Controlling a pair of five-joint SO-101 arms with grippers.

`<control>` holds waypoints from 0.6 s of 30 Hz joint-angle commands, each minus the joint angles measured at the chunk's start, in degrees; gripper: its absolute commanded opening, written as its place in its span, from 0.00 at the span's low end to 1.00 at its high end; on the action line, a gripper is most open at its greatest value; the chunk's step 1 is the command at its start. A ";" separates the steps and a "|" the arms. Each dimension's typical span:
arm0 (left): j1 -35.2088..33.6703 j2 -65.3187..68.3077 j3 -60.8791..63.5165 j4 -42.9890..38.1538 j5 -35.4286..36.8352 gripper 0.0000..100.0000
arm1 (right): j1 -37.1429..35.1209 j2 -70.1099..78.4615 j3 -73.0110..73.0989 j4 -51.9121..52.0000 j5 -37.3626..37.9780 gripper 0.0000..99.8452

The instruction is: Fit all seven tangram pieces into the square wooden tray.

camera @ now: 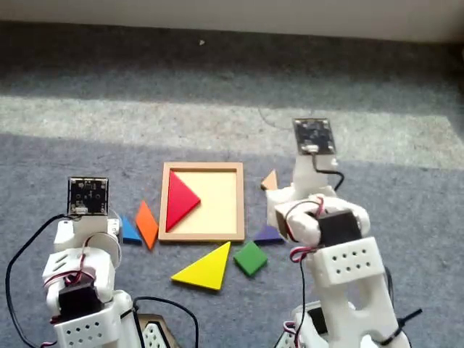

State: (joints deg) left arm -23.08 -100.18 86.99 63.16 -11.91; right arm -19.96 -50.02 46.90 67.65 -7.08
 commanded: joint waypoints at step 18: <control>38.99 23.43 -23.60 16.09 -13.63 0.26 | 27.65 -10.51 21.41 -27.74 0.35 0.16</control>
State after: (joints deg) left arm 9.71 -90.15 70.11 79.08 -28.00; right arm 5.36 -59.16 68.70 41.71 -7.08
